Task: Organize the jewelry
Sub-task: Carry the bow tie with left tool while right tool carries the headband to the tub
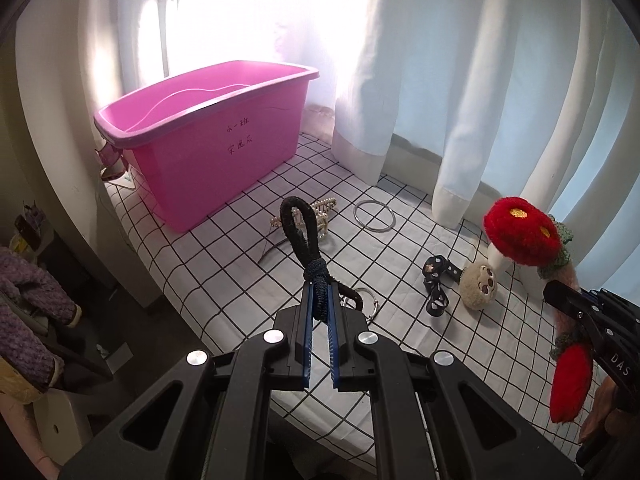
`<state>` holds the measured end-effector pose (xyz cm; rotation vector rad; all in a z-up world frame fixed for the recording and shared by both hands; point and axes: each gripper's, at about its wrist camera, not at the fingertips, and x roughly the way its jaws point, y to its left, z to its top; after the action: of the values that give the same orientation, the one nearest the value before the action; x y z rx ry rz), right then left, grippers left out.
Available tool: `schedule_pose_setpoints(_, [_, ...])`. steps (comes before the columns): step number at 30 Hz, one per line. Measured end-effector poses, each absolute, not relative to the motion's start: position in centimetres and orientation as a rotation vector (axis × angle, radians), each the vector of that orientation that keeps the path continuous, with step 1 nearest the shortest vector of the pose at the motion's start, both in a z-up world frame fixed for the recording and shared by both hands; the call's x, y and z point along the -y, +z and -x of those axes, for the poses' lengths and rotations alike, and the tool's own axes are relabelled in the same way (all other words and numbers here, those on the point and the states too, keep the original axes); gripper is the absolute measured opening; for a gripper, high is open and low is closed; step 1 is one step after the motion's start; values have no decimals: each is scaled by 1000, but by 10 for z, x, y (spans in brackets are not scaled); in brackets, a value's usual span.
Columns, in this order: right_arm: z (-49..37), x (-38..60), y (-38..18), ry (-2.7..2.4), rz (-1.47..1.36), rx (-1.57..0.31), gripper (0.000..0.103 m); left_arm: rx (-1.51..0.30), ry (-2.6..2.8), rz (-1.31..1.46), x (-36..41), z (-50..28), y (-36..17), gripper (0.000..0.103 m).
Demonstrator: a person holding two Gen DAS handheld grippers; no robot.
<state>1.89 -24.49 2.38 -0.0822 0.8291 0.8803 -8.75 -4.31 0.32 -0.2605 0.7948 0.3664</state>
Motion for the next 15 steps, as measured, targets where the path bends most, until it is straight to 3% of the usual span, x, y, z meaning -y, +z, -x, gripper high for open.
schedule_pose_setpoints(15, [-56, 96, 84, 895, 61, -721, 11, -666, 321, 246, -91, 66, 67, 7])
